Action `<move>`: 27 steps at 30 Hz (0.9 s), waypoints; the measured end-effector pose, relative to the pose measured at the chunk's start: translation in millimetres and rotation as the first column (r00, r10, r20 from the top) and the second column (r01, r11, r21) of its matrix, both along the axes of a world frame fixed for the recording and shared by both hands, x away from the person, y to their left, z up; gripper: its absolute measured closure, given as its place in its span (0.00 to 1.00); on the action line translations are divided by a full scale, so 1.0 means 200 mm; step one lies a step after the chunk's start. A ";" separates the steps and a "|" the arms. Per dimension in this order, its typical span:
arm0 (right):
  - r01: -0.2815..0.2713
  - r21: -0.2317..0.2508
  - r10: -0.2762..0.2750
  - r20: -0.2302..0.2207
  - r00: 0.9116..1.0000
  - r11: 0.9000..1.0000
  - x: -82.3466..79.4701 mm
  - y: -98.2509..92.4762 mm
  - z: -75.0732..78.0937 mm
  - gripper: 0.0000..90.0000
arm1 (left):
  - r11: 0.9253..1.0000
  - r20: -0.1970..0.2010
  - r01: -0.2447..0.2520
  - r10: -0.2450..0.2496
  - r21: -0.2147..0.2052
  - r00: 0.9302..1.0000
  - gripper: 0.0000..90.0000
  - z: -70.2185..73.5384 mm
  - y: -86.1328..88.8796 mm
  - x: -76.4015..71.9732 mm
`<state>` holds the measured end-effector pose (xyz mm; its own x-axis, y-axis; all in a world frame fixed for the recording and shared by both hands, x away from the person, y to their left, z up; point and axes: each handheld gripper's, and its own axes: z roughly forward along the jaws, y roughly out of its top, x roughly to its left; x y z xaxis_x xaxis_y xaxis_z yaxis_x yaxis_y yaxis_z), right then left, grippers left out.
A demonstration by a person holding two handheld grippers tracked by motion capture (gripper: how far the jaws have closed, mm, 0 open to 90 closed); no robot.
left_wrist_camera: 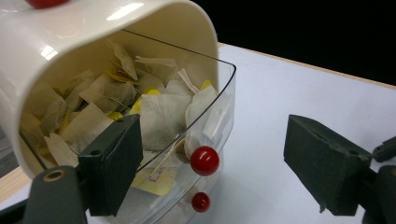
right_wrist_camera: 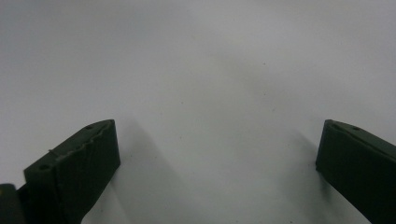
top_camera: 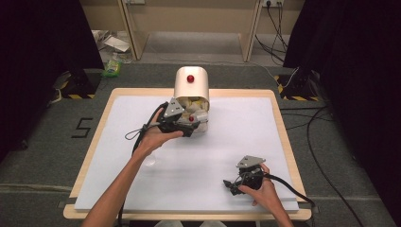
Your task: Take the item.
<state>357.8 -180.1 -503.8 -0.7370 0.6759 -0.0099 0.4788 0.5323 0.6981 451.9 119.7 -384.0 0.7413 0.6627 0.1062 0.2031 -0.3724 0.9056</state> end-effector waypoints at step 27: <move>0.000 -0.002 0.000 0.000 1.000 1.000 0.00 0.00 0.00 0.00 | 1.000 0.039 0.015 -0.015 -0.019 0.999 0.22 -0.04 0.03 -0.22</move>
